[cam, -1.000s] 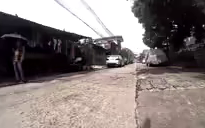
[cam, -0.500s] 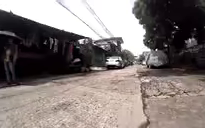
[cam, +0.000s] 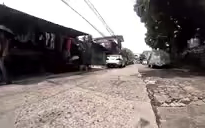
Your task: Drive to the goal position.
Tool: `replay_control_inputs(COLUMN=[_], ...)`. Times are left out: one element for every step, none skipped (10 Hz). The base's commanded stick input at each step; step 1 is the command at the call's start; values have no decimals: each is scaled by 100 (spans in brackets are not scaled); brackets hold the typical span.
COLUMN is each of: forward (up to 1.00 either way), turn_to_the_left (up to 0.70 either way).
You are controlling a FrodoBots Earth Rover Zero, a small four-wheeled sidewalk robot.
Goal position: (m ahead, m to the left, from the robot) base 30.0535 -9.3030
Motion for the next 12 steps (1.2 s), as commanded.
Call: replay_control_inputs(forward=[70,70,70,70,70,70,70,70,70,70,70,70], turn_to_the_left=[0,0,0,0,0,0,0,0,0,0,0,0])
